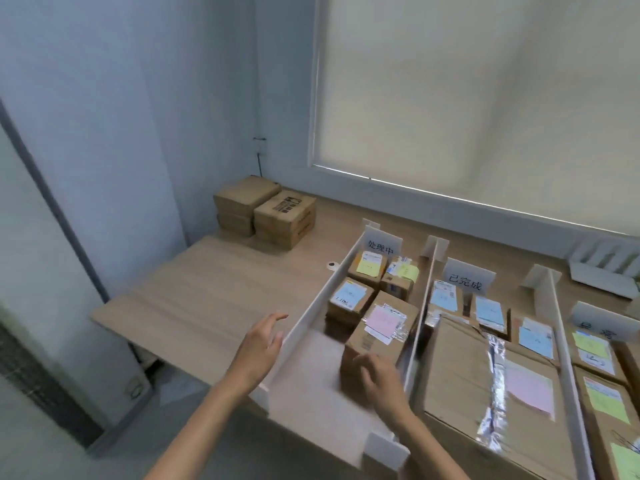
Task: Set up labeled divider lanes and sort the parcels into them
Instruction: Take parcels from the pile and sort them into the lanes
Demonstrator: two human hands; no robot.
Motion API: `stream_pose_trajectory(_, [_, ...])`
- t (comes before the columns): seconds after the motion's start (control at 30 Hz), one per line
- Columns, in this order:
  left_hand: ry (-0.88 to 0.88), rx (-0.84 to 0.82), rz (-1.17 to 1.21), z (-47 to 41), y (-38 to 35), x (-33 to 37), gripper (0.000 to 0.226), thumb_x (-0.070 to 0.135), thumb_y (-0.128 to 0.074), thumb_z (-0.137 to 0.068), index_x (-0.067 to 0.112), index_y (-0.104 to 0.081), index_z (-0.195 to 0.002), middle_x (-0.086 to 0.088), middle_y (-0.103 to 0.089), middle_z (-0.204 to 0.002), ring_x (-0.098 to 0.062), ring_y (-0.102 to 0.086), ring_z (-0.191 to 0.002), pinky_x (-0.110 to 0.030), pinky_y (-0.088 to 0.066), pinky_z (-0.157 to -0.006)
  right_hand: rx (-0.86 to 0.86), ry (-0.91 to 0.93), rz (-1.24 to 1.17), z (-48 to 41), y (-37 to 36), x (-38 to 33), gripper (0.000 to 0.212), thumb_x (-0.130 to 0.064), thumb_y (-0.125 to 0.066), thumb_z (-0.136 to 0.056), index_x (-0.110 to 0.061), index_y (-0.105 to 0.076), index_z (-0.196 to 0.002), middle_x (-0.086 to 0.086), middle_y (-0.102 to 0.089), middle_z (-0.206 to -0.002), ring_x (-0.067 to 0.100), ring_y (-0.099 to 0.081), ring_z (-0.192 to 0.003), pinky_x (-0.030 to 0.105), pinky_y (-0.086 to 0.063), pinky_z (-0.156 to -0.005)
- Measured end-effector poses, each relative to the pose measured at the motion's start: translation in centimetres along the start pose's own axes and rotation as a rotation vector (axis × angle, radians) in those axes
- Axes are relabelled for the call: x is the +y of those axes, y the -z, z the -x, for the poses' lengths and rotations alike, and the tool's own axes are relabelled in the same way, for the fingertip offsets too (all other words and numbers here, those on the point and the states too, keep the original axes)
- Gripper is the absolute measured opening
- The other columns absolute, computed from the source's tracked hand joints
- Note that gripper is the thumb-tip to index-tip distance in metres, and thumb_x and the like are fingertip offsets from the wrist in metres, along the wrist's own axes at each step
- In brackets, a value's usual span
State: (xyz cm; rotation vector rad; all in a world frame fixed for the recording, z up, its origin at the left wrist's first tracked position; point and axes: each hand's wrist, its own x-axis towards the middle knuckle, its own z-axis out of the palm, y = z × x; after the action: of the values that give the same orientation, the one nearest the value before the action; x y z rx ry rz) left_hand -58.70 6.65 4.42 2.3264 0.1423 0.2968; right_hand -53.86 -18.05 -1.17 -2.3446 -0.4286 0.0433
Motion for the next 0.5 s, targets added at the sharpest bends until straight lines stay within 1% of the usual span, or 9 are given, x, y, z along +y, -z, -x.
stream_pose_trajectory(0.07, [0.028, 0.056, -0.016, 0.5, 4.4, -3.0, 0.034, 0.009, -0.047, -0.095, 0.015, -0.052, -0.129, 0.000, -0.053, -0.132, -0.016, -0.048, -0.123, -0.019, -0.032, -0.099, -0.046, 0.013, -0.030, -0.8, -3.2, -3.8, 0.018, -0.014, -0.051, -0.094, -0.027, -0.062, -0.101, -0.010, -0.059, -0.108, 0.004, -0.052, -0.106, 0.019, -0.039, -0.097])
stream_pose_trajectory(0.13, [0.049, 0.108, -0.027, 0.7, 8.0, -5.6, 0.034, 0.010, -0.047, -0.095, 0.016, -0.052, -0.128, 0.000, -0.053, -0.132, -0.017, -0.048, -0.123, -0.020, -0.033, -0.098, -0.065, 0.018, -0.051, -1.8, -5.7, -7.2, 0.019, -0.014, -0.049, -0.095, -0.026, -0.062, -0.103, -0.009, -0.060, -0.111, 0.004, -0.051, -0.108, 0.022, -0.039, -0.100])
stream_pose_trajectory(0.27, [0.093, 0.162, -0.028, 0.8, 12.4, -10.0, 0.034, 0.010, -0.047, -0.095, 0.015, -0.053, -0.128, 0.000, -0.053, -0.133, -0.017, -0.048, -0.125, -0.020, -0.032, -0.099, -0.123, 0.038, -0.061, -4.1, -9.4, -11.9, 0.020, -0.013, -0.048, -0.096, -0.029, -0.059, -0.098, -0.011, -0.060, -0.106, 0.006, -0.054, -0.105, 0.023, -0.042, -0.098])
stream_pose_trajectory(0.43, [0.124, 0.164, -0.022, -1.5, 14.8, -14.7, 0.033, 0.011, -0.047, -0.095, 0.018, -0.053, -0.127, 0.001, -0.053, -0.133, -0.016, -0.047, -0.125, -0.022, -0.033, -0.100, -0.147, 0.004, -0.106, -8.8, -12.1, -14.9, 0.023, -0.007, -0.046, -0.095, -0.022, -0.063, -0.096, -0.010, -0.062, -0.101, 0.005, -0.054, -0.098, 0.017, -0.037, -0.084])
stream_pose_trajectory(0.5, [0.131, 0.159, -0.017, -3.5, 15.2, -16.3, 0.033, 0.012, -0.047, -0.096, 0.018, -0.053, -0.127, 0.002, -0.053, -0.132, -0.016, -0.047, -0.125, -0.022, -0.033, -0.100, -0.143, -0.013, -0.125, -11.6, -13.0, -15.3, 0.024, -0.004, -0.046, -0.093, -0.019, -0.066, -0.095, -0.009, -0.064, -0.099, 0.006, -0.056, -0.096, 0.013, -0.038, -0.079])
